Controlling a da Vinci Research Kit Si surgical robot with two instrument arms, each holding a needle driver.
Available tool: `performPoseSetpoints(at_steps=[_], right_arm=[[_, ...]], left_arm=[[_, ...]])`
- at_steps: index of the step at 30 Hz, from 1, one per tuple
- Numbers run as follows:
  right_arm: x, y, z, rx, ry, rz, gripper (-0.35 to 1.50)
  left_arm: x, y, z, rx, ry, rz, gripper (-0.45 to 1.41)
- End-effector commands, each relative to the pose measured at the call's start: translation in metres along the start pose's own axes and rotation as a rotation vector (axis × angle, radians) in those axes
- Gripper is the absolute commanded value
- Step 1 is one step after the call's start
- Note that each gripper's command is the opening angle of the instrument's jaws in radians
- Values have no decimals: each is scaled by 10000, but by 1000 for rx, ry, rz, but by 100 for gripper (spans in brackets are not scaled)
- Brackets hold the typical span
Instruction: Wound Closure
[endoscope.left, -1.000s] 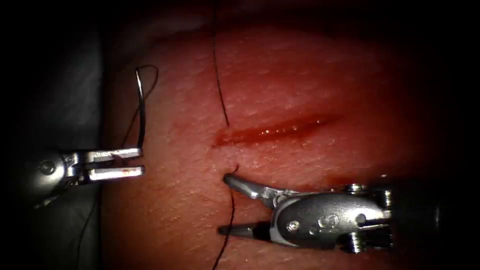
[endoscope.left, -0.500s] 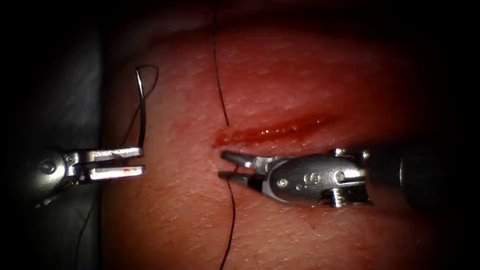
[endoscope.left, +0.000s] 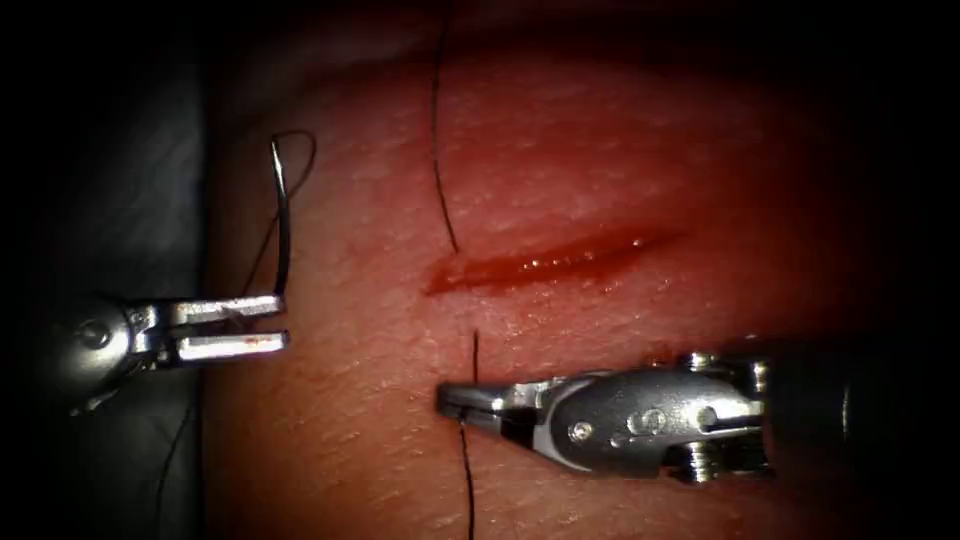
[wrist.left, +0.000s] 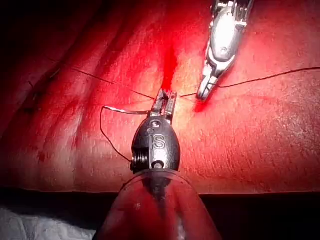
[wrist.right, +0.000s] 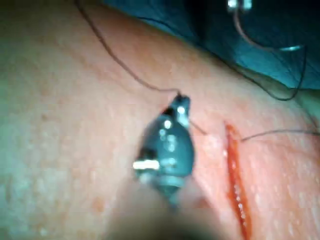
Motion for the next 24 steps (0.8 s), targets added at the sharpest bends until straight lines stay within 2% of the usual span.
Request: performPoseSetpoints(at_steps=[1, 9, 19, 20, 21, 22, 24], right_arm=[[13, -21, 4, 16, 12, 0, -35], [57, -52, -9, 64, 52, -21, -35], [83, -69, -17, 102, 75, -32, -35], [83, -67, -17, 100, 75, -41, -15], [80, -62, -15, 96, 73, -48, 36], [80, -62, -15, 96, 73, -48, 36], [63, -46, -13, 59, 79, -38, 56]], left_arm=[[-6, 2, 7, -2, 1, -1, -45], [-6, 2, 7, -2, 1, -1, -45], [-6, 2, 7, -2, 1, -1, -45], [-6, 2, 7, -2, 1, -1, -45], [-6, 2, 6, -2, 1, -1, -45], [-6, 2, 6, -2, 1, -1, -45], [-6, 2, 5, -3, 1, 0, -45]])
